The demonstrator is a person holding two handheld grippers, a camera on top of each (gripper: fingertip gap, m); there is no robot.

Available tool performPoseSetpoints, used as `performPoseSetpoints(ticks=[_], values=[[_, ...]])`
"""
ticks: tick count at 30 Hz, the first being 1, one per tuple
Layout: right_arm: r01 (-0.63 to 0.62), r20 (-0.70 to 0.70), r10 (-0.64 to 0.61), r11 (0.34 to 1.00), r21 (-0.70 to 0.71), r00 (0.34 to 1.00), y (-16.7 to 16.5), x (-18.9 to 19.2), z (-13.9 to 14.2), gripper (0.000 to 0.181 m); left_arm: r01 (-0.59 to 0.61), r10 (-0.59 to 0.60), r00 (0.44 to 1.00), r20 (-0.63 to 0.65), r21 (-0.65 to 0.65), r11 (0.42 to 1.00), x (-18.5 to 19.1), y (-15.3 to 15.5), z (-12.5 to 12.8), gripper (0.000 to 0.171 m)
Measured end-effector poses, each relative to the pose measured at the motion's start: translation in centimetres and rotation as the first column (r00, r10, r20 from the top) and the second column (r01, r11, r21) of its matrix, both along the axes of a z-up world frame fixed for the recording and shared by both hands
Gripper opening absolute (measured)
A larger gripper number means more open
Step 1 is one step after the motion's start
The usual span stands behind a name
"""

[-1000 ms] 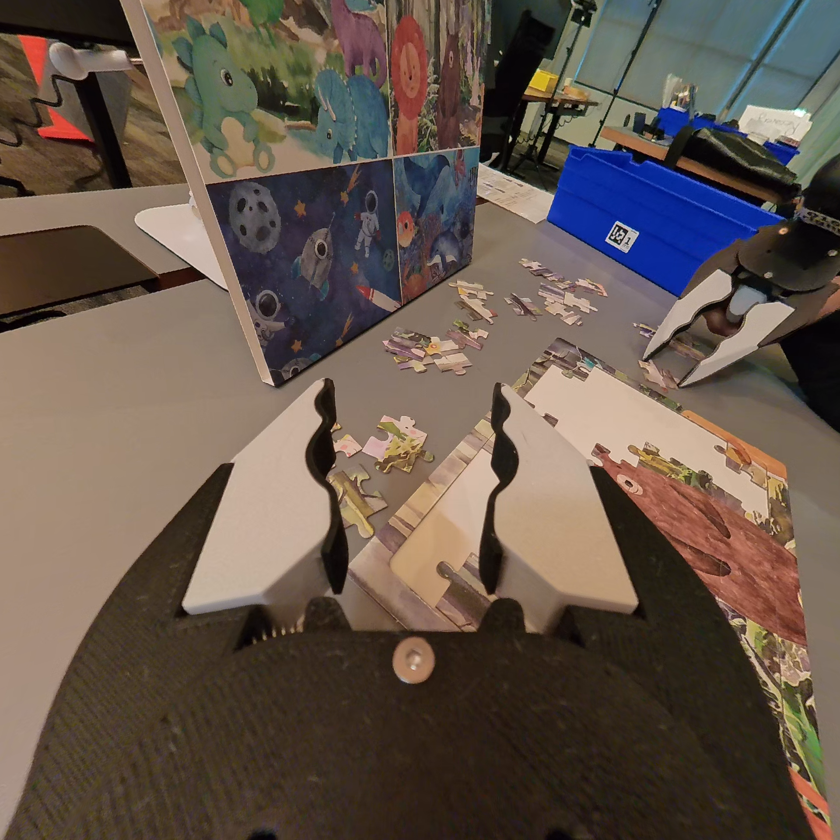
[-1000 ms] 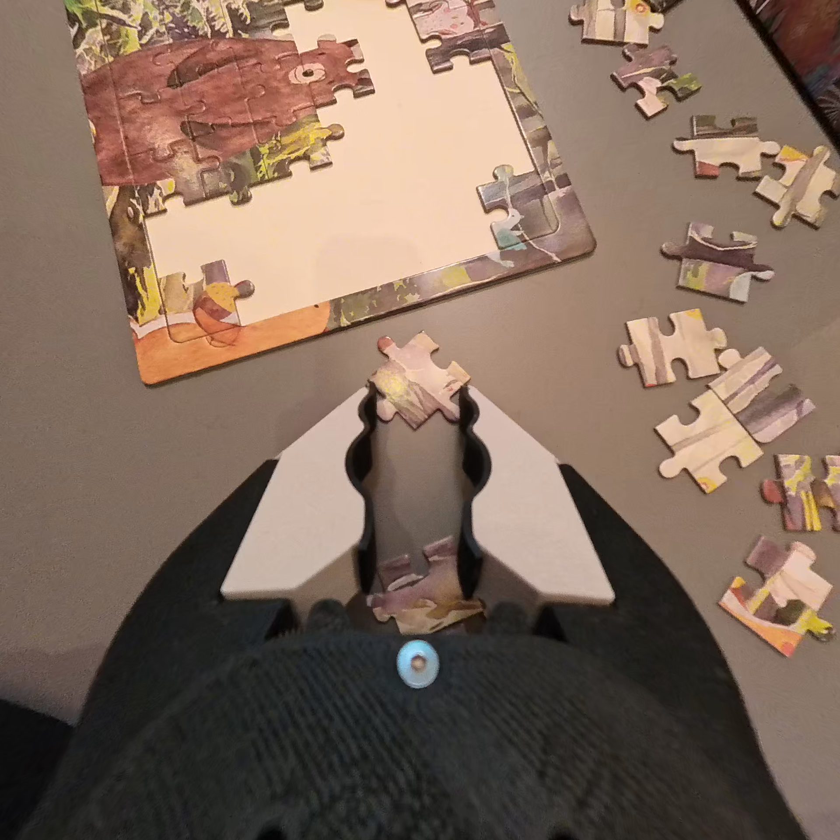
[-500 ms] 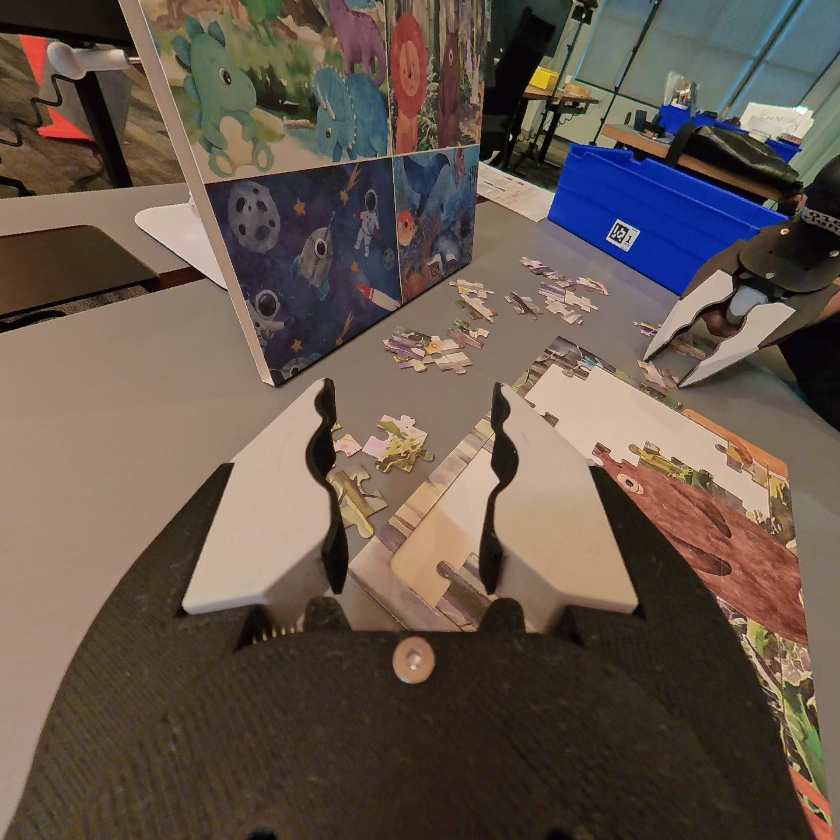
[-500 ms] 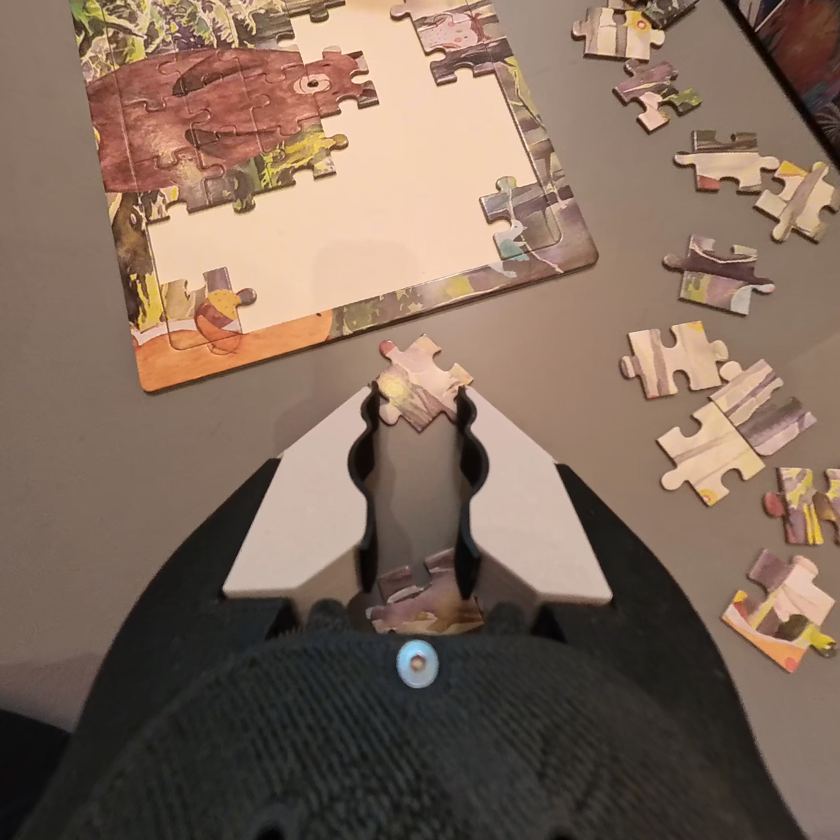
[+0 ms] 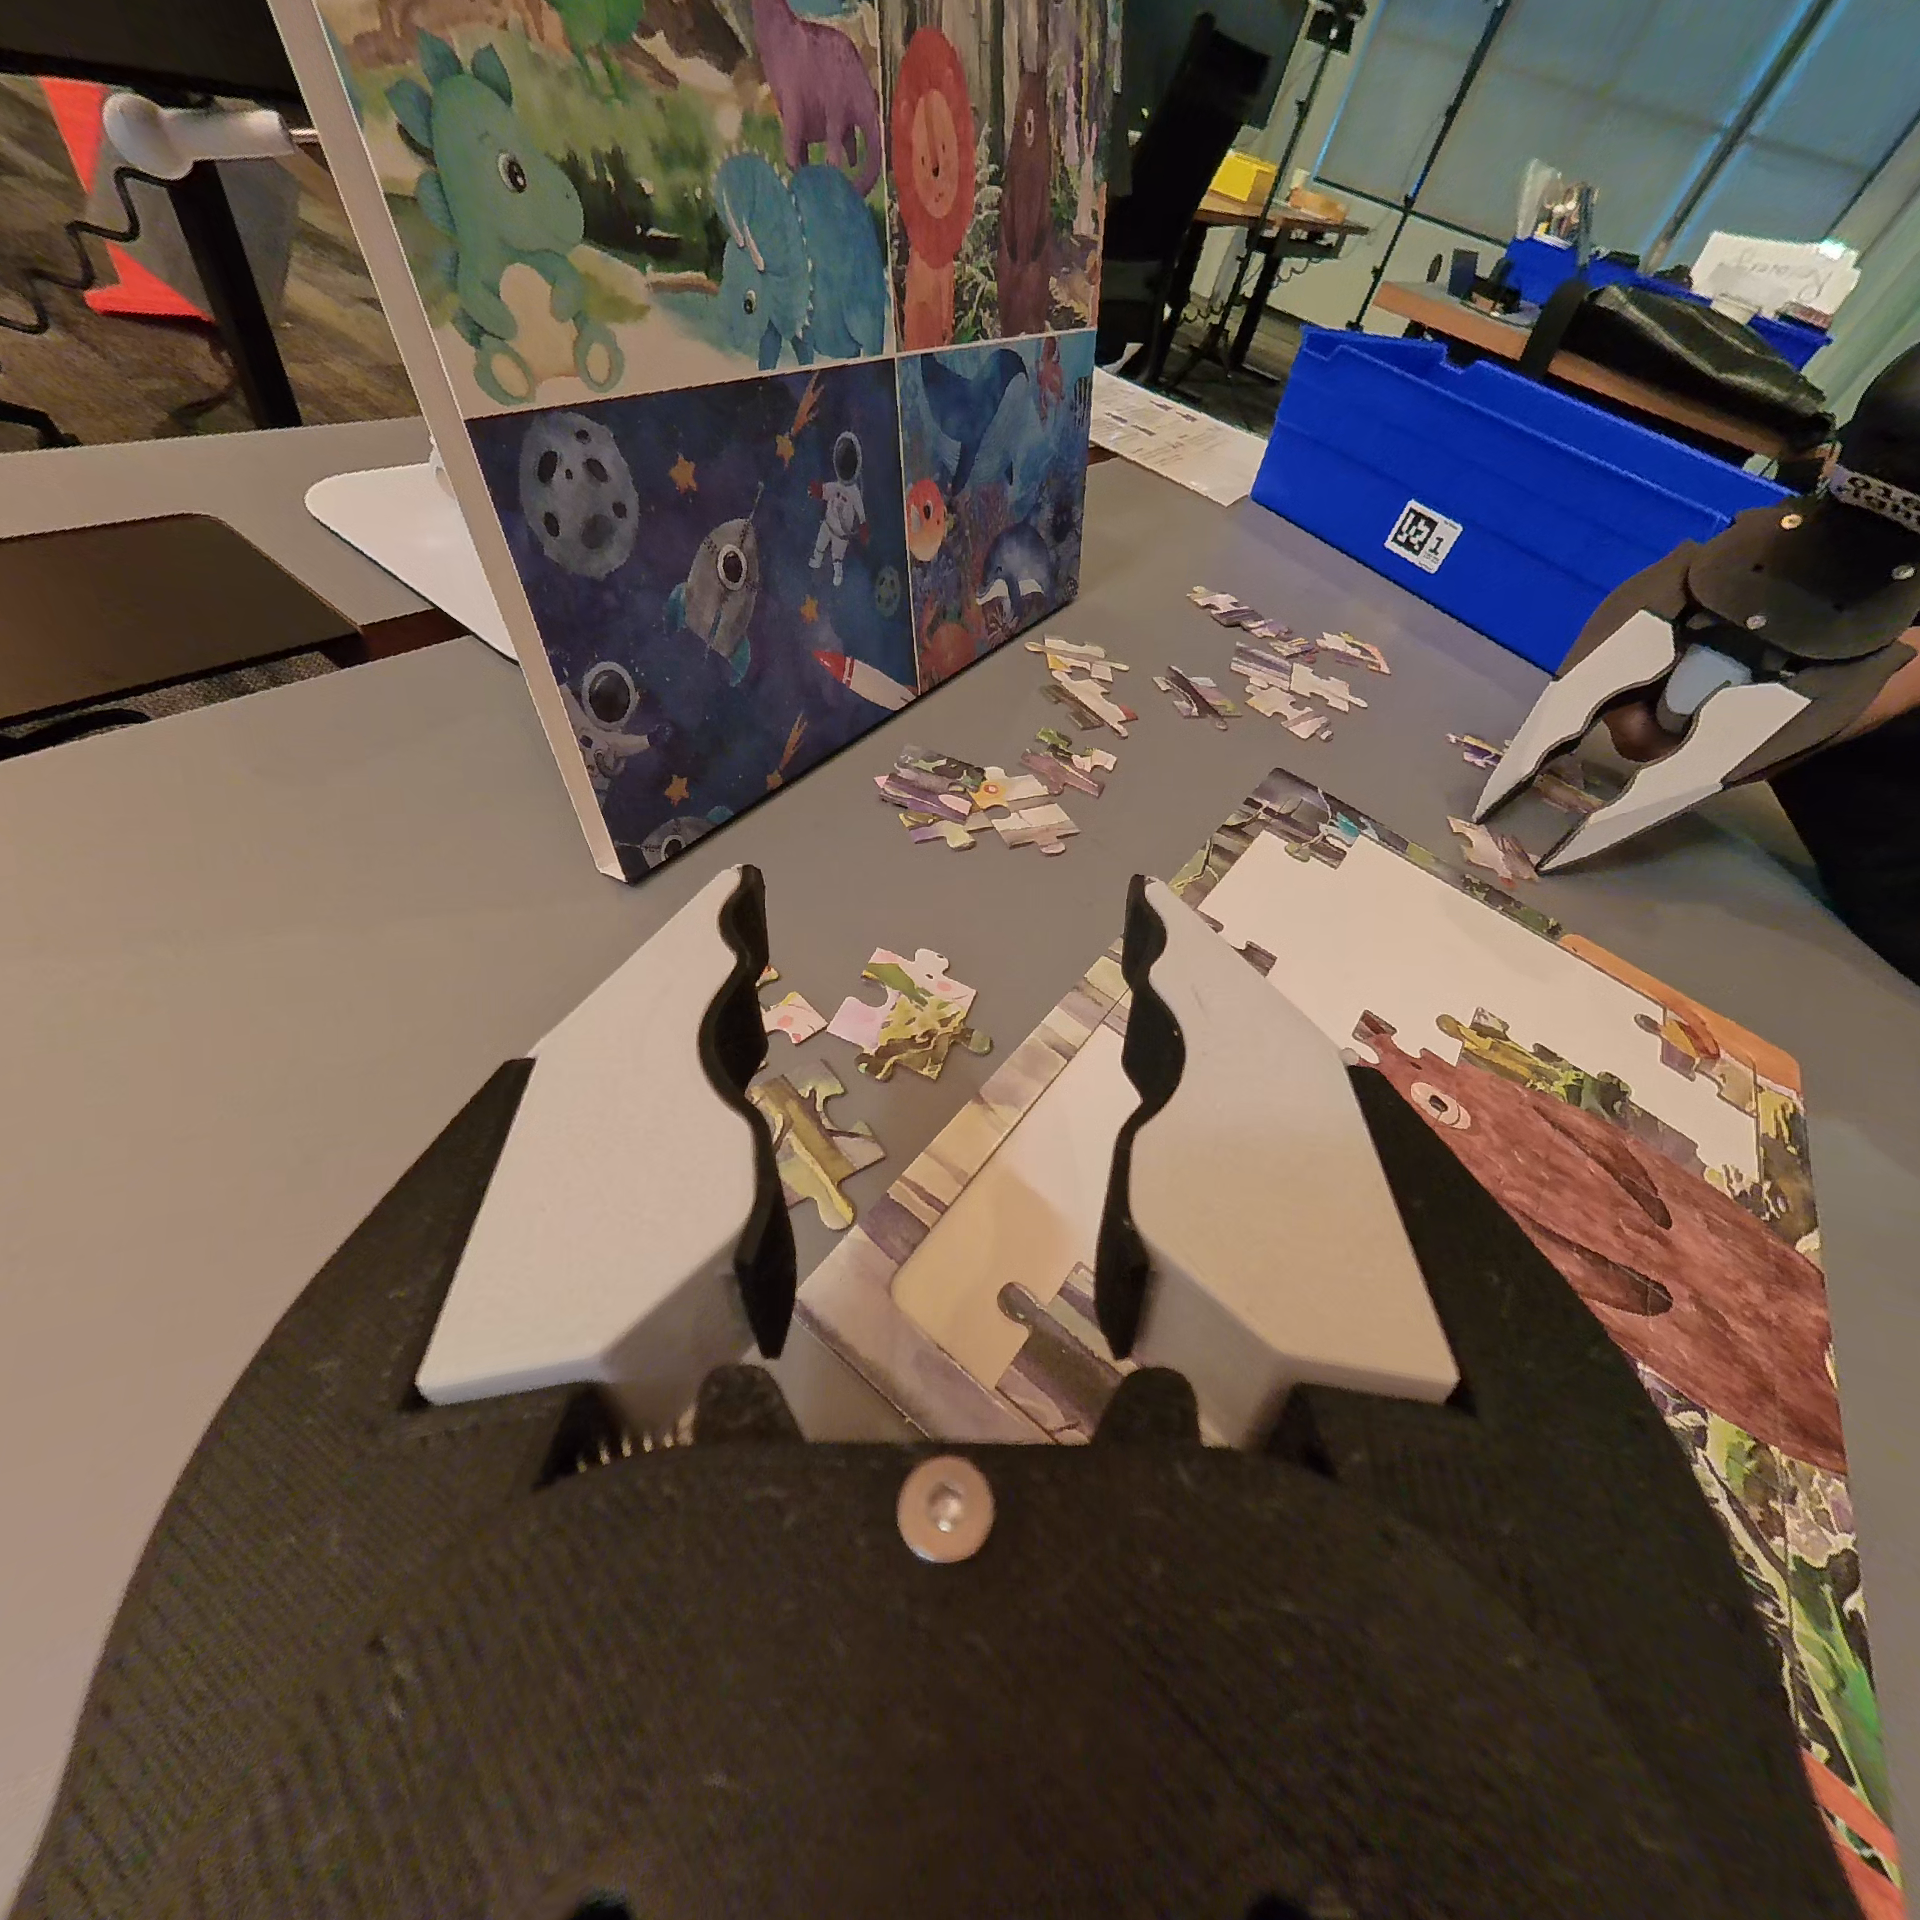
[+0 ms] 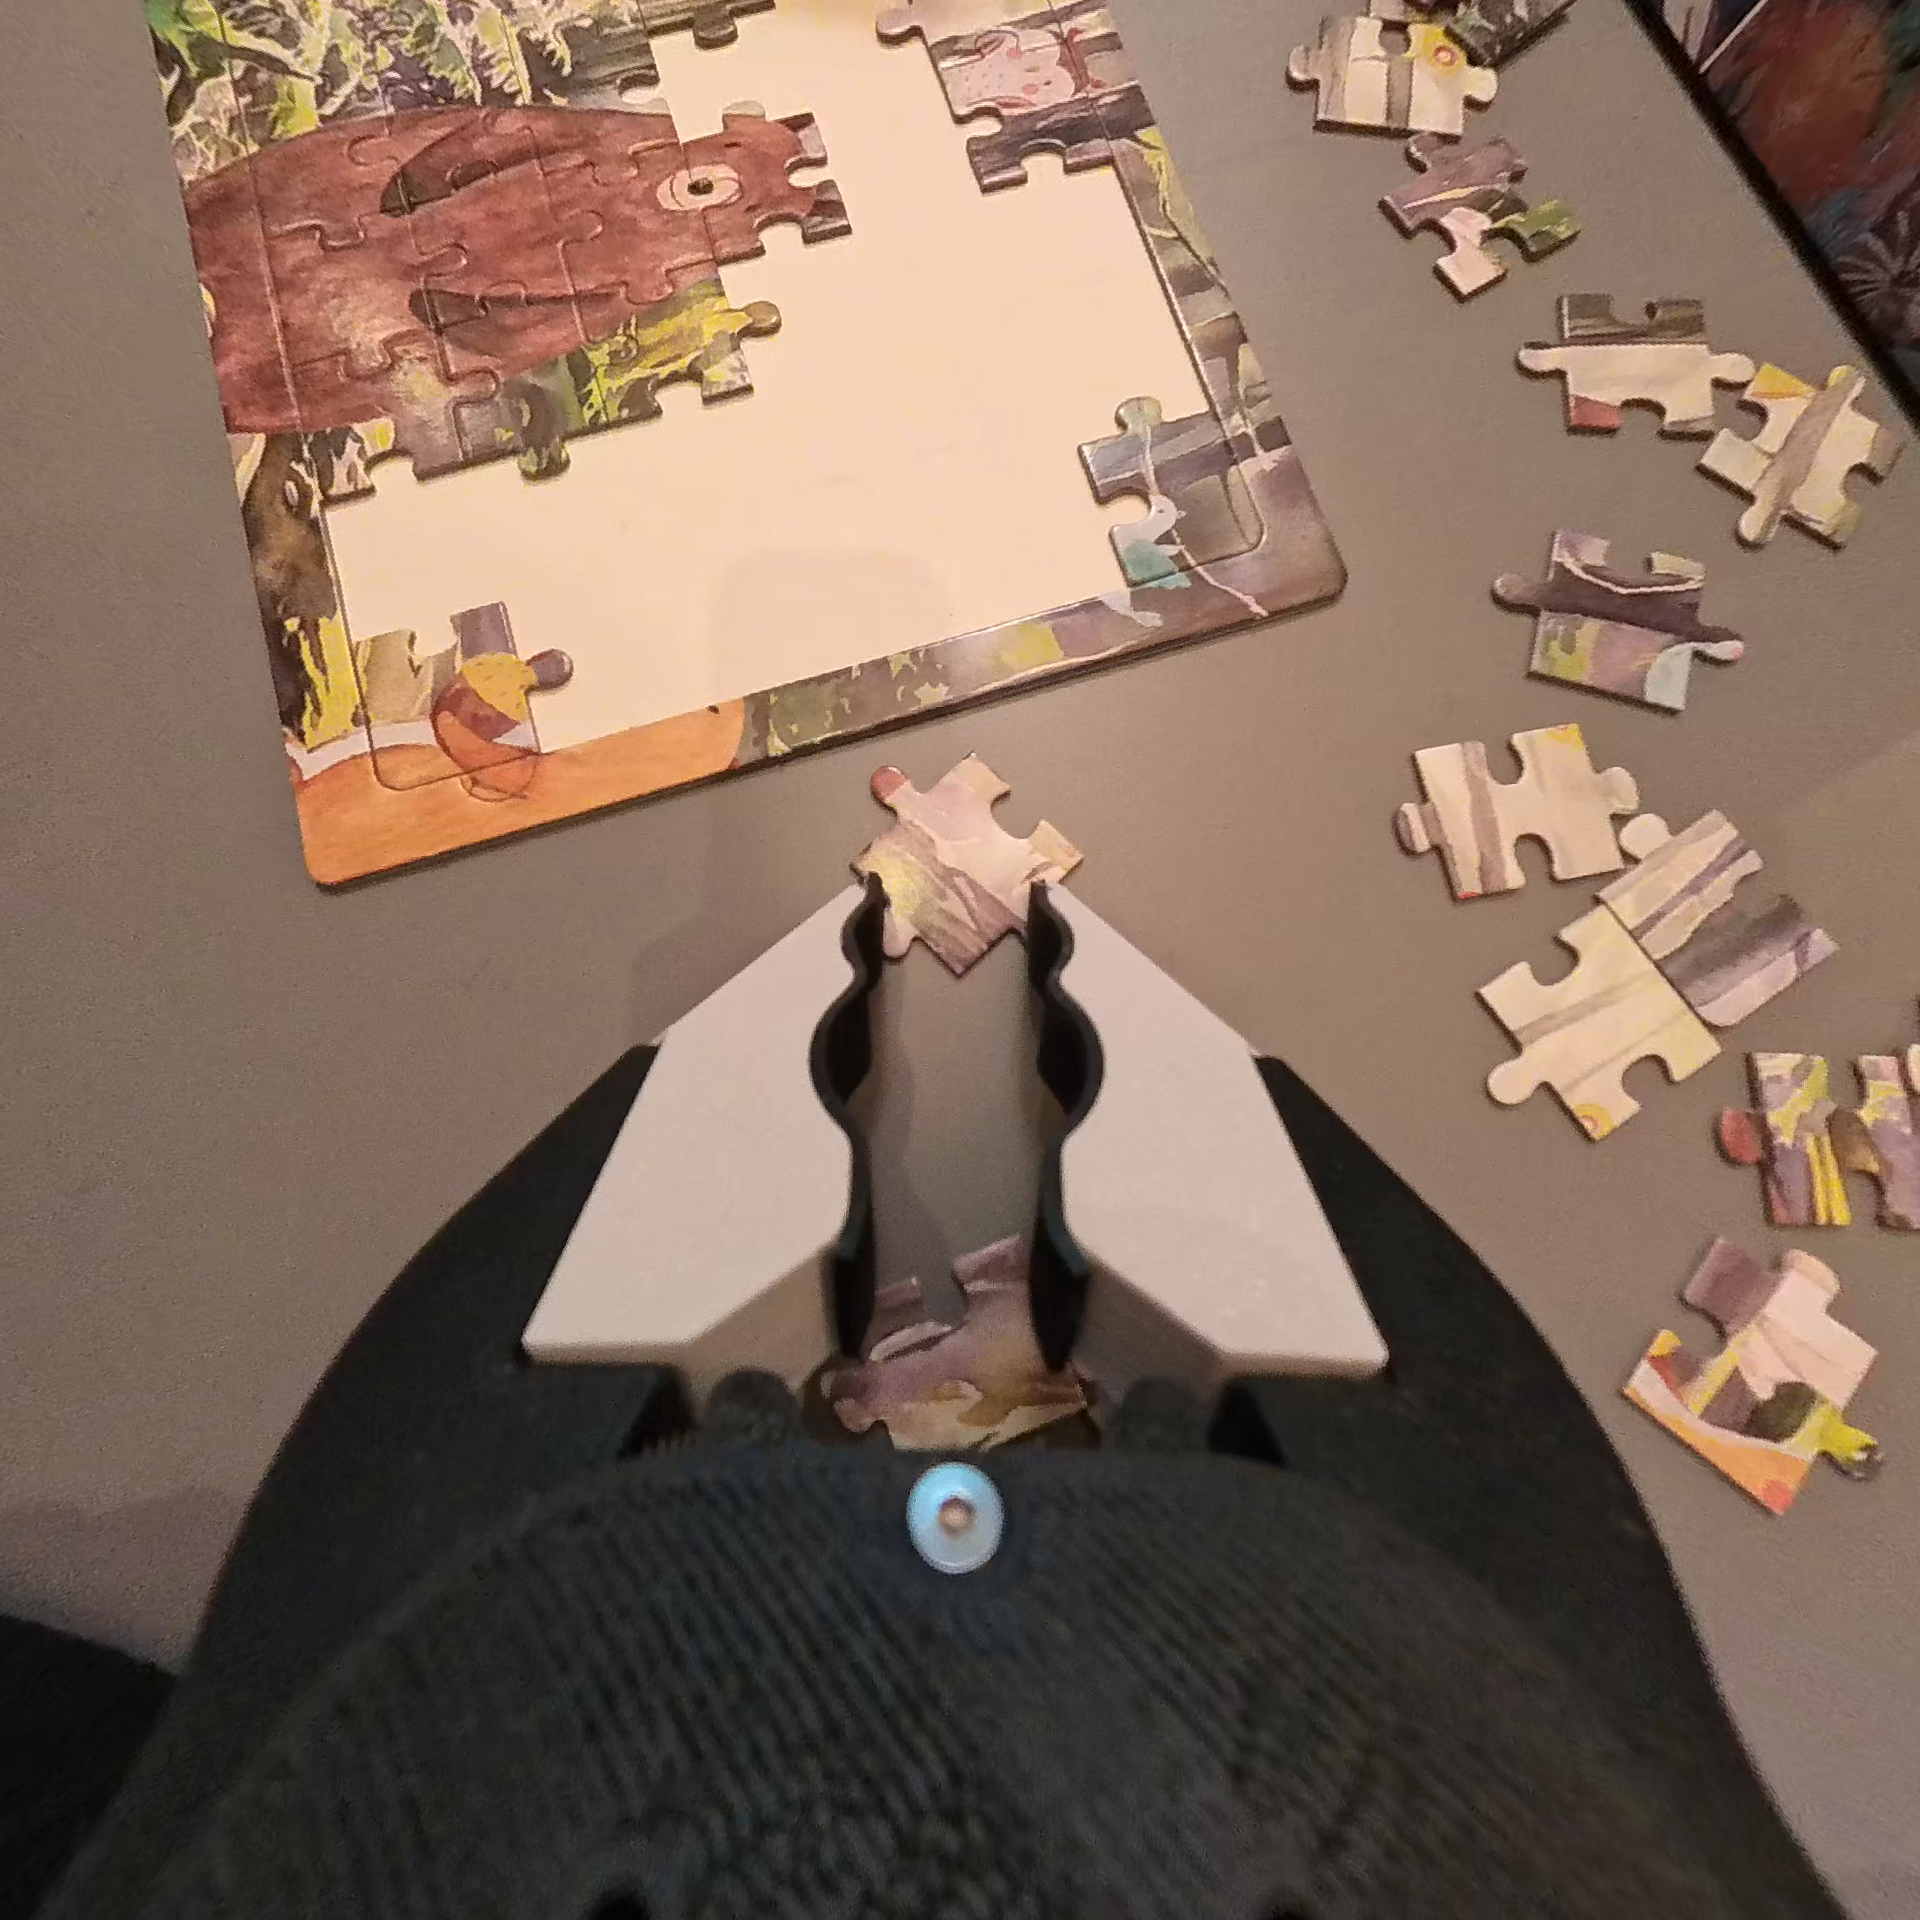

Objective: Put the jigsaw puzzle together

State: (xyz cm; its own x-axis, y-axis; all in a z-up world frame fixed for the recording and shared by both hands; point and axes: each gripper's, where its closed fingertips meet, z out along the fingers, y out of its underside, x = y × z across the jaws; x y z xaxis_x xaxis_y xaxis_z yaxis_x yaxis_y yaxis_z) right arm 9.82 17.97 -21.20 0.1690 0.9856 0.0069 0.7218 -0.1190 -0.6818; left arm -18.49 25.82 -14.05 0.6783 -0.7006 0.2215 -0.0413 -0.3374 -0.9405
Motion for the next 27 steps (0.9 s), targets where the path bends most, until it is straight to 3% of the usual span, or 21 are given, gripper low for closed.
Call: performPoseSetpoints(ticks=[7,8,9,16,21,27], values=[[0.005,-0.001,-0.005,1.000,-0.004,1.000,0.1,0.2,0.1,0.024,0.000,0.000,1.000,-0.001,0.000,1.000,0.0,0.0,0.0,0.068],[-0.007,-0.002,0.007,1.000,-0.006,1.000,0.0,0.2,0.2,0.003,0.000,0.000,1.000,-0.001,0.001,1.000,0.0,0.0,0.0,0.068],[-0.012,0.004,0.012,1.000,-0.004,1.000,-0.1,0.2,0.2,0.003,0.000,0.000,1.000,-0.001,0.001,1.000,0.0,0.0,0.0,0.068],[0.001,0.012,-0.002,1.000,0.014,1.000,0.3,0.4,0.2,0.019,0.000,0.000,1.000,-0.001,0.000,1.000,0.0,0.0,0.0,0.068],[0.053,0.011,-0.053,0.999,0.013,0.999,1.1,0.7,0.1,0.044,0.000,0.000,1.000,-0.001,0.000,1.000,0.0,0.0,0.0,0.068],[0.104,0.022,-0.105,0.994,0.041,0.994,2.1,1.2,0.2,0.043,0.000,0.000,1.000,-0.001,0.000,1.000,0.0,0.0,0.0,0.068]])
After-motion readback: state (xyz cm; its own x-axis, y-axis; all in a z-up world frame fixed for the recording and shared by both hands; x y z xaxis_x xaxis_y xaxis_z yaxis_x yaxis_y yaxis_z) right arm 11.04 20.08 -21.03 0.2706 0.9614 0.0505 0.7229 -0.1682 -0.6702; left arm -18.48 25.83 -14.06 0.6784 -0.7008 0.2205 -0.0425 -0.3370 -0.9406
